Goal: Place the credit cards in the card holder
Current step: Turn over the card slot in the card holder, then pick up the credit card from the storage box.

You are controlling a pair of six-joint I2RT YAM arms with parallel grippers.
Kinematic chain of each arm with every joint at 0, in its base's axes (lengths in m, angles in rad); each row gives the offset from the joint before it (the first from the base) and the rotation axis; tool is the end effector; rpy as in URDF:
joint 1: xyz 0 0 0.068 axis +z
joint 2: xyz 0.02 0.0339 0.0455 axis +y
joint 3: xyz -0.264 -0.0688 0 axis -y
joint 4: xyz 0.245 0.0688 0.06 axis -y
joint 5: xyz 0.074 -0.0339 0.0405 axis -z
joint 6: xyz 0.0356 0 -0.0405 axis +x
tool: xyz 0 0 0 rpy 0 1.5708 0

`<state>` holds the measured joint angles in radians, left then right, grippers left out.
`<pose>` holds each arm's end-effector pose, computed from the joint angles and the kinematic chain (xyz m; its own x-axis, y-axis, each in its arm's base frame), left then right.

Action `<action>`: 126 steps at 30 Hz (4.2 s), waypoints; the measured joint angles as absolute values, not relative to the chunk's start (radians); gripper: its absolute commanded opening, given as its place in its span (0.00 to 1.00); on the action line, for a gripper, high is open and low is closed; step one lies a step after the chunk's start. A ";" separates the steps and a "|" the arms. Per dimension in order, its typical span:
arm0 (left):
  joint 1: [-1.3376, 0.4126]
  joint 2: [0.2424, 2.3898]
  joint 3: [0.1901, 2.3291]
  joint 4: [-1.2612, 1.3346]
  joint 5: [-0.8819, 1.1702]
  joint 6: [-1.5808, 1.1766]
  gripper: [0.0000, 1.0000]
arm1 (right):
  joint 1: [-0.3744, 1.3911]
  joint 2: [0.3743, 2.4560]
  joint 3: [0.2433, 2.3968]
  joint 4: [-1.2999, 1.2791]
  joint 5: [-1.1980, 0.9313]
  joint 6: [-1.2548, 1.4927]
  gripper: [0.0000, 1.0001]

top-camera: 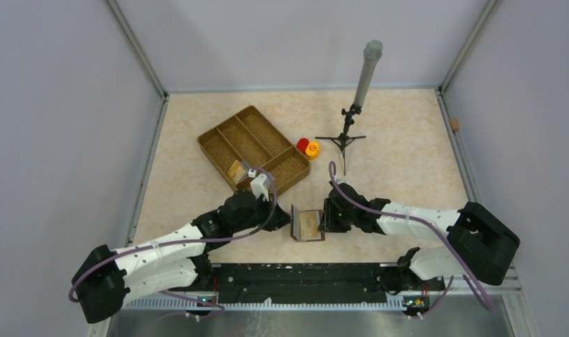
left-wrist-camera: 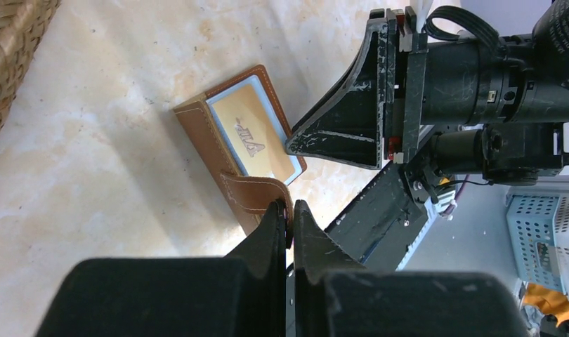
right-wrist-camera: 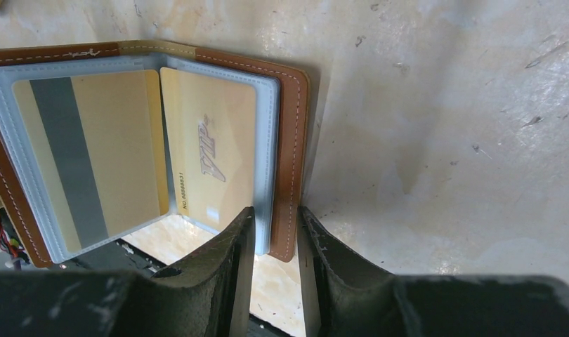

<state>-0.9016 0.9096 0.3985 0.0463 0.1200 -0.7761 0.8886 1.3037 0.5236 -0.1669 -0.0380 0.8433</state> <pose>0.1199 -0.1585 0.2053 -0.7904 -0.1217 -0.6003 0.4083 0.6259 -0.6645 0.1444 0.1799 0.1495 -0.9300 0.0387 -0.3654 -0.1429 0.8780 0.4568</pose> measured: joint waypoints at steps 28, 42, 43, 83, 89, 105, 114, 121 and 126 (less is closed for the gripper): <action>-0.902 1.042 0.416 0.196 0.195 -0.787 0.00 | 0.889 1.304 0.524 -0.167 -0.037 0.850 0.28; -0.902 1.085 0.429 0.225 0.211 -0.788 0.00 | 0.889 1.304 0.524 -0.169 -0.035 0.850 0.28; -0.902 1.081 0.430 0.213 0.199 -0.789 0.00 | 0.889 1.304 0.524 -0.170 -0.035 0.850 0.28; -0.451 0.896 0.804 -0.650 -0.057 -0.671 0.99 | 0.890 1.101 0.663 -0.416 0.161 0.712 0.66; -0.311 1.106 0.894 -0.636 0.001 -0.556 0.98 | 0.890 1.173 0.773 -0.389 0.155 0.609 0.66; -0.242 1.443 1.063 -0.547 0.020 -0.520 0.99 | 0.890 1.383 0.979 -0.280 0.094 0.469 0.67; -0.046 1.413 1.116 -0.565 0.069 -0.471 0.99 | 0.902 1.721 1.332 -0.209 0.040 0.370 0.67; 0.082 1.390 1.118 -0.553 0.168 -0.468 0.99 | 0.939 1.984 1.599 -0.226 0.032 0.291 0.67; 0.128 1.358 1.118 -0.555 0.164 -0.448 0.99 | 0.959 2.131 1.765 -0.260 0.041 0.249 0.67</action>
<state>0.1276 1.3582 1.1183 -0.5549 0.1642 -0.4484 0.9588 2.1307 1.7649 -0.2604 0.0414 0.2489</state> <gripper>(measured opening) 0.986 0.668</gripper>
